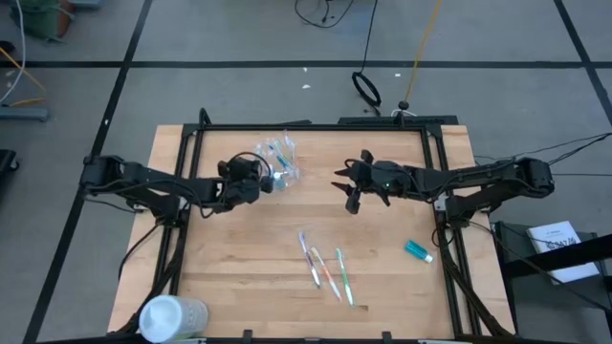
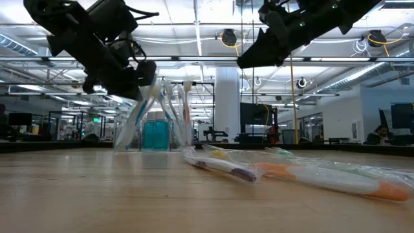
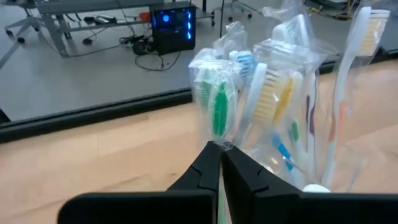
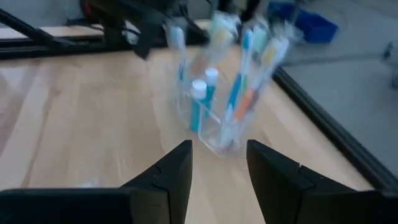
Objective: Pick & Place toothbrushing station
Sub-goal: Put the green toothbrush into the transparent organizer
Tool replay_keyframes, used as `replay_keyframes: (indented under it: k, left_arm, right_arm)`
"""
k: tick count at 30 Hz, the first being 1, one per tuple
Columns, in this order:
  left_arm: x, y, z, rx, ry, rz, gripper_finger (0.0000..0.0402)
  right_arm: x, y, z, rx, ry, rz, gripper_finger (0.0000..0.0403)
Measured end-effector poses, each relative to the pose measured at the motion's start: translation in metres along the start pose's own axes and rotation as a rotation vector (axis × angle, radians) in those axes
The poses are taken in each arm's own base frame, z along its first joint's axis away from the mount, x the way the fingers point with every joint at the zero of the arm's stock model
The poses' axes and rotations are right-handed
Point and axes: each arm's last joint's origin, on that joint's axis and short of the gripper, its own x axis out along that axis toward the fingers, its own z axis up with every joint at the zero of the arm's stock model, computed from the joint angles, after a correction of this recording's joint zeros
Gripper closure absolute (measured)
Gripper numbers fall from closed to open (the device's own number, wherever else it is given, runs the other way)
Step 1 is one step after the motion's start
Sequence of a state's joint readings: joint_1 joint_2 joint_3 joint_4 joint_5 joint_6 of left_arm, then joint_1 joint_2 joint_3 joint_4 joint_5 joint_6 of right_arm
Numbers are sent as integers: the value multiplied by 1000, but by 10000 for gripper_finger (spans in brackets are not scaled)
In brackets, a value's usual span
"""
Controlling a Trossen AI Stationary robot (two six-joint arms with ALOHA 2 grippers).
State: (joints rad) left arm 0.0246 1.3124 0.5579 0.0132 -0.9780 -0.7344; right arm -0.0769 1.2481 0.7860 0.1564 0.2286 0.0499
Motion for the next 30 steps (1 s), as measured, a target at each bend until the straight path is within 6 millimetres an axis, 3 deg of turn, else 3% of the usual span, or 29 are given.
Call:
replay_keyframes:
  k: [11, 21, 30]
  left_arm:
    - [-1, -3, -3, -91, 70, -70, 344]
    - [-6, -5, -8, 86, 128, -139, 298]
    - [-1, -2, -7, 89, 136, -116, 277]
  right_arm:
    - [1, 8, 11, -122, -133, 243, 257]
    - [1, 9, 12, -5, -127, 263, 257]
    - [1, 9, 11, 143, -98, 271, 257]
